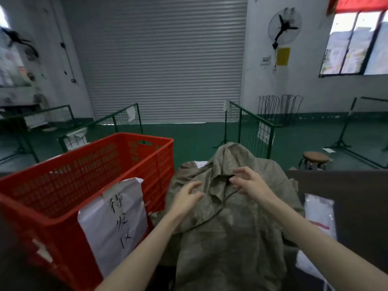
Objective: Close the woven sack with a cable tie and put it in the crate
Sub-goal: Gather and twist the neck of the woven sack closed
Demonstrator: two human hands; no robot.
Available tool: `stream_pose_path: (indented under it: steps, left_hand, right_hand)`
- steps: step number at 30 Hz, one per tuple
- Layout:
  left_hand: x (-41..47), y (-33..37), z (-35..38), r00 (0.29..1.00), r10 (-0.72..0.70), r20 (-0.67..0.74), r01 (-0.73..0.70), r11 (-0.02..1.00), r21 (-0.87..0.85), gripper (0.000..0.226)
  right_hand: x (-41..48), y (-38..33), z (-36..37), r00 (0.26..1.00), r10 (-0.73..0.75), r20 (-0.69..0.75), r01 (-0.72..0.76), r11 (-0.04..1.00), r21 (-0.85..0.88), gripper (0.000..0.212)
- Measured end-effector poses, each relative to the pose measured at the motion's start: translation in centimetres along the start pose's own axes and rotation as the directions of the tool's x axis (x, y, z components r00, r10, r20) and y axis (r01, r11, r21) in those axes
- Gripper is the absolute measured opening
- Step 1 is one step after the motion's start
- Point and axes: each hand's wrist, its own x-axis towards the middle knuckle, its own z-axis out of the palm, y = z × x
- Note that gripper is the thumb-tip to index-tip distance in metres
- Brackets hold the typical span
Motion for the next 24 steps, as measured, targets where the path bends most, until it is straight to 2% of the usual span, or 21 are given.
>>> stream_pose_path:
  steps: [4,6,8,10,15,19,24]
  left_hand:
    - [-1.0,-2.8,1.4,1.0,0.0,-0.024,0.009,0.941,0.337,0.067]
    - [-1.6,-4.3,2.1,0.999,-0.029,0.026,0.014,0.884,0.467,0.07]
    - [-2.3,-5.6,2.4,0.997,0.017,0.079,-0.061,0.799,0.598,0.071]
    - [-2.8,-6.8,2.7,0.991,0.095,0.09,-0.131,0.75,0.649,0.064]
    - [-3.3,-8.8,2.3,0.971,0.22,-0.094,-0.152,0.87,0.47,0.033]
    - [-4.3,-7.7,2.2,0.957,0.191,-0.218,-0.154,0.972,0.178,0.023]
    - [-6.6,-6.6,1.8,0.962,0.159,-0.222,-0.165,0.986,-0.012,0.025]
  right_hand:
    - [-0.5,1.8,1.2,1.0,0.003,-0.006,-0.004,0.994,-0.11,0.04]
    - [-0.9,2.7,1.9,1.0,0.012,-0.009,-0.013,0.993,-0.119,0.042]
    - [-1.3,3.3,2.3,1.0,0.009,-0.011,-0.011,0.99,-0.144,0.041]
    - [-1.5,4.0,2.5,1.0,0.013,-0.002,-0.013,0.984,-0.18,0.039]
    - [-2.3,5.8,3.3,0.999,0.021,0.026,-0.015,0.974,-0.227,0.037]
    - [-2.7,6.3,4.0,1.0,0.007,0.007,-0.006,0.988,-0.157,0.038]
    - [-2.7,5.3,5.6,0.999,0.039,-0.03,-0.038,0.999,0.034,0.076]
